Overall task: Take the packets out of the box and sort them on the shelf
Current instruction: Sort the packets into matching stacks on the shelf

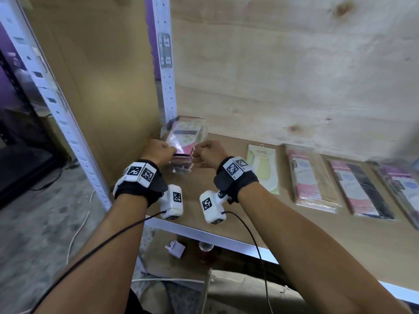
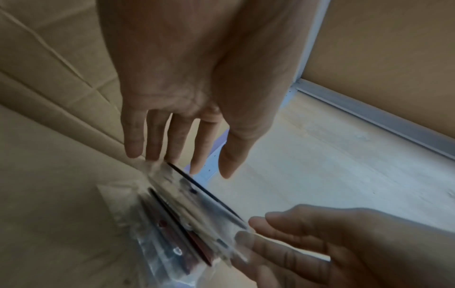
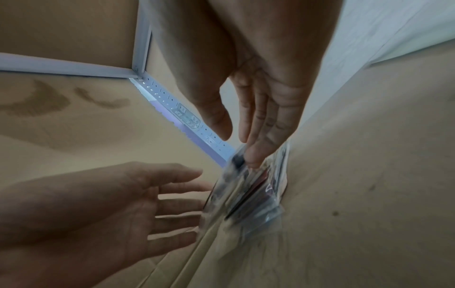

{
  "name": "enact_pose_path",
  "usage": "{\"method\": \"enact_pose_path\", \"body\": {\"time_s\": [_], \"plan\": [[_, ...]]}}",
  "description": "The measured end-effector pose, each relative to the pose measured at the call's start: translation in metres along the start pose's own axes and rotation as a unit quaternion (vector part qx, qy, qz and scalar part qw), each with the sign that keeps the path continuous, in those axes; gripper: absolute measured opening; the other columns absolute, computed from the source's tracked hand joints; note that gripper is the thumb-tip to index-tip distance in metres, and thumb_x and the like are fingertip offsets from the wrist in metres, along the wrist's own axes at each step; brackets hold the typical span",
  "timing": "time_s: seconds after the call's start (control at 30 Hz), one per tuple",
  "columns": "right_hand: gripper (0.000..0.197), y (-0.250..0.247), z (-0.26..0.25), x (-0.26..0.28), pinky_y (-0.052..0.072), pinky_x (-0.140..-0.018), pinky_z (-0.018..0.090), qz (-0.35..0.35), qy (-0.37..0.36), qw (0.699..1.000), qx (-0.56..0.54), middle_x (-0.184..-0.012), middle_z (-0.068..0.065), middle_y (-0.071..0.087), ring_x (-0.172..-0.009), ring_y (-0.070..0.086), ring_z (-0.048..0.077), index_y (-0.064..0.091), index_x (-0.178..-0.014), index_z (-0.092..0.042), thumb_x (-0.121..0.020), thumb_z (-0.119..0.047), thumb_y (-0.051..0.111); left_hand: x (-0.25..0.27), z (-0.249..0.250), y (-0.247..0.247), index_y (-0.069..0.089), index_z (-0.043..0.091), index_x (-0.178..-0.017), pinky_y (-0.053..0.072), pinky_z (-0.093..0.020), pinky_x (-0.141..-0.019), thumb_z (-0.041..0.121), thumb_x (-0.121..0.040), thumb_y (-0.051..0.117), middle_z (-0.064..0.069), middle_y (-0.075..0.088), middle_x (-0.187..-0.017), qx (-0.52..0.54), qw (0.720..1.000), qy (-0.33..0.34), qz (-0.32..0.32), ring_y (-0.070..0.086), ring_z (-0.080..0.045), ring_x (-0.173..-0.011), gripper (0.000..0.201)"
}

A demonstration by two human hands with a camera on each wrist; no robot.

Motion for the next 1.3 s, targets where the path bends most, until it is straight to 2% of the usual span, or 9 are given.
{"method": "enact_pose_path", "body": {"time_s": [0.17,0.37,0.5,0.6,0.7,0.93,1.03,1.13,1.3], "plan": [[0.027,-0.01,0.006,-0.002,0.058,-0.07,0.038,0.02,0.001,1.0,0.008,-0.065,0.008,0.061,-0.054,0.058,0.019,0.058,-0.065,-0.014,-0.089,-0.003,0.063,0.008,0.009,-0.002,0.066,0.011,-0.073,0.037,-0.028,-0.064,0.012,-0.086,0.057,-0.01,0.051,-0.071,-0.023,1.0,0.003,0.013,0.043,-0.021,-0.068,0.015],[0.025,-0.044,0.031,0.01,0.039,-0.052,0.03,0.041,0.068,0.996,-0.028,-0.082,0.017,0.06,-0.06,0.05,0.022,0.068,-0.099,0.005,-0.082,-0.011,0.075,0.018,0.01,0.007,0.078,0.006,-0.089,0.058,-0.041,-0.09,0.018,-0.088,0.061,-0.012,0.076,-0.095,-0.03,0.999,-0.012,-0.005,0.071,-0.032,-0.093,0.02],[0.014,-0.069,0.044,0.034,0.044,-0.053,0.023,0.022,0.098,0.993,-0.062,-0.082,0.008,0.062,-0.06,0.055,0.016,0.068,-0.096,-0.007,-0.083,-0.011,0.071,0.026,0.028,0.007,0.071,0.007,-0.074,0.055,-0.038,-0.083,0.014,-0.087,0.056,-0.015,0.071,-0.087,-0.08,0.995,0.022,0.049,0.068,-0.038,-0.094,0.021],[0.009,-0.099,0.038,0.055,0.047,-0.051,0.021,0.034,0.062,0.993,-0.091,-0.075,0.006,0.064,-0.057,0.058,0.014,0.068,-0.094,-0.005,-0.084,-0.005,0.067,0.027,0.041,0.027,0.07,0.007,-0.09,0.054,-0.036,-0.082,0.019,-0.091,0.062,-0.014,0.067,-0.088,0.073,0.997,0.018,0.02,0.065,-0.028,-0.088,0.015],[0.014,-0.13,0.022,0.076,0.041,-0.052,0.021,0.046,0.001,0.996,-0.077,-0.071,0.005,0.064,-0.055,0.053,0.014,0.069,-0.1,0.001,-0.087,-0.005,0.067,0.039,0.057,0.067,0.056,0.008,-0.116,0.062,-0.032,-0.073,0.033,-0.091,0.07,-0.015,0.062,-0.103,0.318,0.942,-0.05,-0.1,0.068,-0.026,-0.088,0.038],[0.017,-0.177,-0.026,0.138,0.045,-0.072,0.022,0.056,-0.206,0.969,0.125,-0.09,0.01,0.065,-0.076,0.059,0.019,0.075,-0.101,-0.005,-0.085,-0.005,0.073,0.061,0.118,0.111,0.05,0.007,-0.13,0.061,-0.042,-0.079,0.055,-0.065,0.086,-0.025,0.066,-0.118,0.51,0.828,-0.048,-0.227,0.069,-0.035,-0.108,0.089],[0.028,-0.19,-0.019,0.155,0.041,-0.08,0.011,0.046,-0.226,0.944,0.236,-0.106,0.006,0.061,-0.09,0.058,0.01,0.075,-0.105,-0.02,-0.078,-0.014,0.08,0.072,0.135,0.132,0.057,0.008,-0.111,0.062,-0.036,-0.072,0.041,-0.079,0.081,-0.022,0.076,-0.099,0.496,0.835,-0.038,-0.235,0.074,-0.032,-0.098,0.052],[0.037,-0.209,0.004,0.162,0.041,-0.082,0.011,0.02,-0.193,0.943,0.269,-0.111,0.001,0.058,-0.097,0.056,0.006,0.072,-0.106,-0.036,-0.072,-0.033,0.084,0.077,0.133,0.152,0.062,0.005,-0.104,0.064,-0.031,-0.071,0.016,-0.095,0.064,-0.02,0.073,-0.109,0.458,0.864,-0.05,-0.204,0.073,-0.024,-0.091,0.014],[0.035,-0.257,0.038,0.162,0.048,-0.08,0.016,0.107,-0.147,0.98,0.078,-0.111,-0.011,0.067,-0.101,0.063,0.0,0.068,-0.108,-0.036,-0.076,-0.044,0.08,0.086,0.132,0.171,0.054,-0.003,-0.125,0.06,-0.028,-0.073,0.009,-0.098,0.058,-0.019,0.066,-0.112,0.46,0.857,-0.052,-0.224,0.066,-0.023,-0.098,0.03]]}}
Point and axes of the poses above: each hand's wrist, its own x-axis away from the middle knuckle, its own y-axis out of the palm, z = x × y, the point moved 8 cm from there along -x, towards the middle knuckle
